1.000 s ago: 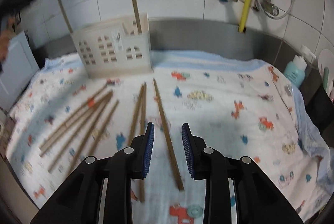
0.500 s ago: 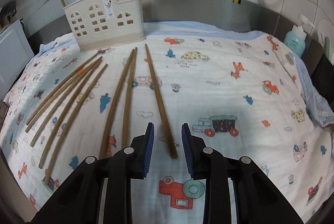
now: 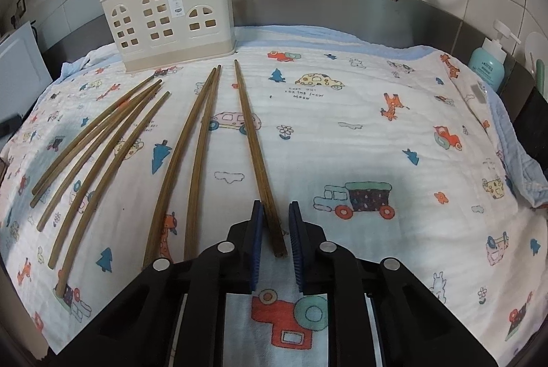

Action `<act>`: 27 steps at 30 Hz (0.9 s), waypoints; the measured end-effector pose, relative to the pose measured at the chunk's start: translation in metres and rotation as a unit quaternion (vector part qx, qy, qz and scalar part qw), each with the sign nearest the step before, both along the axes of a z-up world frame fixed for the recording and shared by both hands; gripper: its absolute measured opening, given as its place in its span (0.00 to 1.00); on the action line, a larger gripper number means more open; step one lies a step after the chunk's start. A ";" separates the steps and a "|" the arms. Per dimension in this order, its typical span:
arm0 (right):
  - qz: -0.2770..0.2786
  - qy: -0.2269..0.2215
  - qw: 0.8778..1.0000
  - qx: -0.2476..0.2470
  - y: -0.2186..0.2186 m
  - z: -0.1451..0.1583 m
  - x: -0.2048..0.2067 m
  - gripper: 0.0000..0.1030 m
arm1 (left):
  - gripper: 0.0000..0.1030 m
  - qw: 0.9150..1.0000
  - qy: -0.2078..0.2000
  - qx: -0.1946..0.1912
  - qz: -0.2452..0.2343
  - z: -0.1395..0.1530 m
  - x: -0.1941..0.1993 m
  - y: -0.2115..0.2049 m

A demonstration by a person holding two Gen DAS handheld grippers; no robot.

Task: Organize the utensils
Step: 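Return both tools to the chopsticks and close each on another chopstick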

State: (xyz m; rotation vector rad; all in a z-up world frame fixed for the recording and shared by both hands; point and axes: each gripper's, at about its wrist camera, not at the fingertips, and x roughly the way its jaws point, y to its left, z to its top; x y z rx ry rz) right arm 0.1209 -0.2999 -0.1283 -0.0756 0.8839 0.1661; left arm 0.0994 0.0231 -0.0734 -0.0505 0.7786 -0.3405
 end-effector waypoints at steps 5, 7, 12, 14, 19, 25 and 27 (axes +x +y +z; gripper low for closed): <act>0.001 -0.002 1.000 -0.002 0.001 0.001 -0.001 0.10 | 0.09 0.999 0.029 0.019 -0.003 -0.026 0.002 -0.008; 0.003 -0.003 1.000 0.000 0.002 0.001 -0.002 0.10 | 0.09 0.999 0.038 0.017 -0.005 -0.033 0.004 -0.008; 0.010 -0.008 1.000 0.000 0.008 0.005 -0.007 0.09 | 0.09 0.998 0.055 0.017 -0.003 -0.047 0.006 -0.008; 0.012 -0.011 1.000 0.003 0.010 0.008 -0.008 0.09 | 0.09 0.998 0.055 0.017 -0.001 -0.048 0.005 -0.007; 0.017 -0.019 1.000 0.004 0.016 0.015 -0.011 0.08 | 0.12 0.998 0.062 0.009 0.000 -0.054 0.007 -0.006; 0.020 -0.020 1.000 0.008 0.019 0.017 -0.013 0.08 | 0.23 0.998 0.056 0.019 -0.001 -0.055 0.007 -0.009; 0.019 -0.021 1.000 0.009 0.019 0.018 -0.013 0.08 | 0.23 0.998 0.056 0.017 -0.001 -0.055 0.007 -0.010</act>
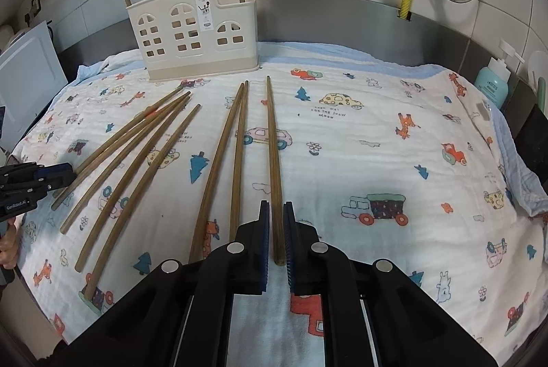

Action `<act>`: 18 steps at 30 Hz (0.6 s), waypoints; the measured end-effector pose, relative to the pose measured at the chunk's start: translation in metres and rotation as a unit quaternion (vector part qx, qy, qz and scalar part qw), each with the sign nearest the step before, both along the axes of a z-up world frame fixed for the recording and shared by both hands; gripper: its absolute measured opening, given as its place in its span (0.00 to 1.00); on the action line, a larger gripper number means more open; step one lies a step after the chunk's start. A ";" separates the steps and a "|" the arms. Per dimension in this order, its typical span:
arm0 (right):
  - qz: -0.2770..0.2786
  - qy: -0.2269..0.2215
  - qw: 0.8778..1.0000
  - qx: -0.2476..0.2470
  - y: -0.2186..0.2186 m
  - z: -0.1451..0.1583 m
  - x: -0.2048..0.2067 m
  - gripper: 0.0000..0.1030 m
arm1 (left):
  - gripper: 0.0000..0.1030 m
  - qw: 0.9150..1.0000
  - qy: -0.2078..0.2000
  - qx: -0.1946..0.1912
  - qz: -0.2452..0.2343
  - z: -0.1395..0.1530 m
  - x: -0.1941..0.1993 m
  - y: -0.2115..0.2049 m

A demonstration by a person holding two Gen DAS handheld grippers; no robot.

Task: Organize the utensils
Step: 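Return both tools to the chopsticks and close each on another chopstick, then lift the chopsticks with both tools and carry them toward the holder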

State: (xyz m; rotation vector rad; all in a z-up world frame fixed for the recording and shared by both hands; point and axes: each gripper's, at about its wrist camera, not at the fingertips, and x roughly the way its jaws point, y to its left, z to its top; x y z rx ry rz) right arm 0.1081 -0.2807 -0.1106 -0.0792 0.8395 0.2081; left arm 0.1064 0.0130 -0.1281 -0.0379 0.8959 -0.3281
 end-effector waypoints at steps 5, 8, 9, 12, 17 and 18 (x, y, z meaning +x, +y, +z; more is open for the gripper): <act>0.000 -0.002 1.000 0.001 0.001 0.002 -0.001 0.08 | 0.22 1.000 -0.011 0.021 -0.001 0.000 0.001 -0.006; -0.003 0.000 1.000 0.003 0.001 0.001 0.000 0.08 | 0.21 0.999 -0.020 0.044 -0.005 -0.001 0.000 -0.012; -0.005 0.002 1.000 0.004 0.000 0.001 0.000 0.08 | 0.20 0.998 -0.022 0.051 -0.008 -0.001 0.000 -0.014; -0.009 0.006 1.000 0.006 -0.003 -0.003 0.002 0.08 | 0.09 0.998 -0.021 0.060 -0.009 0.000 0.002 -0.018; -0.013 0.017 1.000 0.012 -0.009 -0.012 0.006 0.08 | 0.08 0.997 -0.020 0.070 -0.007 -0.001 0.005 -0.022; -0.013 0.018 1.000 0.016 -0.010 -0.013 0.006 0.08 | 0.08 0.997 -0.020 0.071 -0.008 -0.001 0.005 -0.024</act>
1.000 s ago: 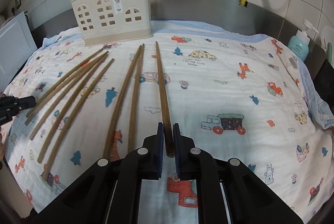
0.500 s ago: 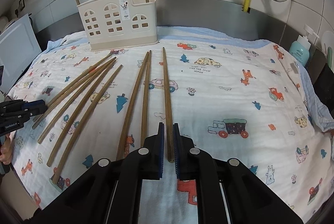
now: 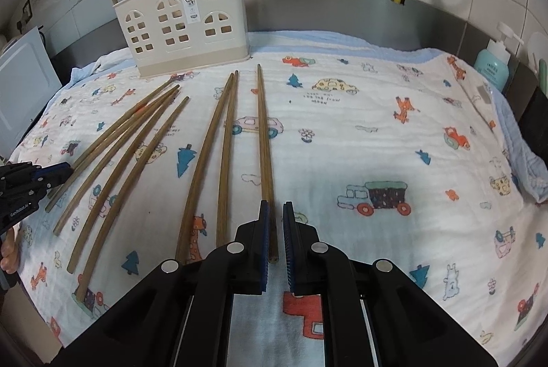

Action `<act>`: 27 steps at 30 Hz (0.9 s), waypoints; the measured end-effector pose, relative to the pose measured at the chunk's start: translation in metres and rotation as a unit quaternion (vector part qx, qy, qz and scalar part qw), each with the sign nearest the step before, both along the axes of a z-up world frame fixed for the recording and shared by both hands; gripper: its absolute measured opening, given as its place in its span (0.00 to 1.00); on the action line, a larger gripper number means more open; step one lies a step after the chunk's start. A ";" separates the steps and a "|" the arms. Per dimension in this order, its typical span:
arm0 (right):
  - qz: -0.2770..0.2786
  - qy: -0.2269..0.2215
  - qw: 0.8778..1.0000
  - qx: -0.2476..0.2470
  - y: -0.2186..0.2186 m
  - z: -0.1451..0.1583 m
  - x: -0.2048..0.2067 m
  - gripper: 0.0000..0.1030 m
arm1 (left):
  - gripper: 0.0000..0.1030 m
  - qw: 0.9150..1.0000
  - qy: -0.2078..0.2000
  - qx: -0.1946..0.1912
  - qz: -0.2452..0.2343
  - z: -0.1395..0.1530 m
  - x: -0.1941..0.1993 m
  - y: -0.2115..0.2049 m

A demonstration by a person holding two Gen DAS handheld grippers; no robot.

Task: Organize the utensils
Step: 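Lift the chopsticks with both tools and carry them toward the holder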

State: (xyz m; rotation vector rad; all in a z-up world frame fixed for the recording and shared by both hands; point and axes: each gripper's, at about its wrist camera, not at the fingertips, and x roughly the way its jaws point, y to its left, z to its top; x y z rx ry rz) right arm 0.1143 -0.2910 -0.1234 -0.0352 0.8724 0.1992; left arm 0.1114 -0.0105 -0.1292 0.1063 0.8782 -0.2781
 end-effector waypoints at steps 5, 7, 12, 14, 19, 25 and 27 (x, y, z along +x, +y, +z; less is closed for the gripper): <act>-0.001 -0.001 1.000 0.004 0.000 -0.002 0.001 0.11 | 0.08 1.000 0.008 -0.006 0.008 0.001 0.003 0.000; 0.000 0.002 1.000 0.005 0.001 -0.003 0.003 0.12 | 0.07 1.000 0.010 -0.011 0.013 0.001 0.003 0.000; 0.002 -0.001 1.000 -0.013 0.007 -0.006 0.002 0.12 | 0.07 1.000 0.015 -0.019 0.017 0.001 0.005 0.001; 0.000 0.000 1.000 -0.006 0.006 -0.006 0.002 0.11 | 0.07 1.000 0.016 -0.019 0.018 0.001 0.005 0.000; -0.002 -0.003 1.000 -0.015 0.007 -0.006 0.002 0.08 | 0.07 1.000 0.013 -0.013 0.016 0.001 0.005 -0.001; -0.003 -0.003 1.000 -0.013 0.007 -0.006 0.002 0.08 | 0.07 1.000 0.014 -0.014 0.021 0.001 0.004 -0.002; -0.003 -0.005 1.000 -0.013 0.007 -0.003 0.001 0.07 | 0.07 0.999 0.016 -0.017 0.024 0.001 0.005 -0.001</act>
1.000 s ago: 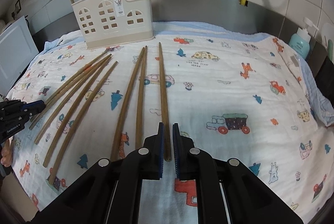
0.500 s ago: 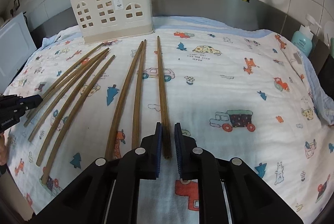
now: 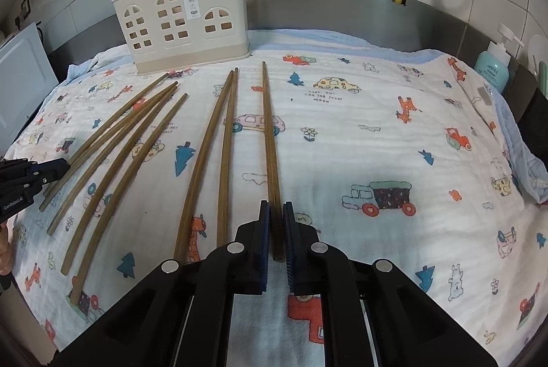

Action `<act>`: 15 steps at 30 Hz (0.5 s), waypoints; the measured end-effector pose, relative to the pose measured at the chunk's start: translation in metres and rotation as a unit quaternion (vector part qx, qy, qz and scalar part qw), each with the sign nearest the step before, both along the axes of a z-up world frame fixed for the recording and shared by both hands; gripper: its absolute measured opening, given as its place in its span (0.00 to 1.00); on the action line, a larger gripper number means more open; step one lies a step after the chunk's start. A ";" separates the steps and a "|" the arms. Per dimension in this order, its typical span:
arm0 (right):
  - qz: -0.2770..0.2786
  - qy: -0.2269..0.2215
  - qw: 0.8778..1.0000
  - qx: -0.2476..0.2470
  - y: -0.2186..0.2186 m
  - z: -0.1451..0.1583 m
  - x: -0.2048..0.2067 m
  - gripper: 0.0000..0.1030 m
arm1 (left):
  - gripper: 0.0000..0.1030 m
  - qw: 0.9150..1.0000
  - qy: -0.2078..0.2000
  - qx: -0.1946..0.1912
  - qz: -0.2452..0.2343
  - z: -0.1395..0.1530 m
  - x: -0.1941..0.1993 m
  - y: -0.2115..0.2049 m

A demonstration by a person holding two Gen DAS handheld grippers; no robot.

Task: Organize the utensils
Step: 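Lift the chopsticks with both tools and carry them toward the holder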

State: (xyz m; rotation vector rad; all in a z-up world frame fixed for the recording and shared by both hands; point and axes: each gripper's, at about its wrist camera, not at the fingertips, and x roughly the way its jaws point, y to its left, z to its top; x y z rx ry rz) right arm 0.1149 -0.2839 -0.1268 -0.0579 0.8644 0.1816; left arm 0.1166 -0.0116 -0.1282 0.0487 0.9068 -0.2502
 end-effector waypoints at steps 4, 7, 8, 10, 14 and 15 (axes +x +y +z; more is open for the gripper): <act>-0.005 -0.009 1.000 0.001 -0.001 0.009 -0.004 0.07 | 0.06 1.000 0.004 -0.020 0.004 0.003 -0.001 0.005; -0.006 -0.026 1.000 0.005 -0.002 0.023 -0.009 0.07 | 0.06 0.999 0.001 -0.039 0.006 0.007 -0.003 0.011; -0.005 -0.031 0.999 0.007 -0.001 0.027 -0.010 0.07 | 0.06 0.999 -0.001 -0.043 0.007 0.009 -0.003 0.012; -0.002 -0.045 0.999 0.005 0.001 0.039 -0.014 0.07 | 0.06 0.998 -0.009 -0.055 0.007 0.014 -0.005 0.016; 0.008 -0.065 0.998 0.005 0.008 0.062 -0.018 0.07 | 0.06 0.997 -0.028 -0.067 0.002 0.029 -0.010 0.019; 0.011 -0.066 0.998 0.008 0.009 0.066 -0.019 0.07 | 0.06 0.997 -0.030 -0.070 0.000 0.033 -0.011 0.020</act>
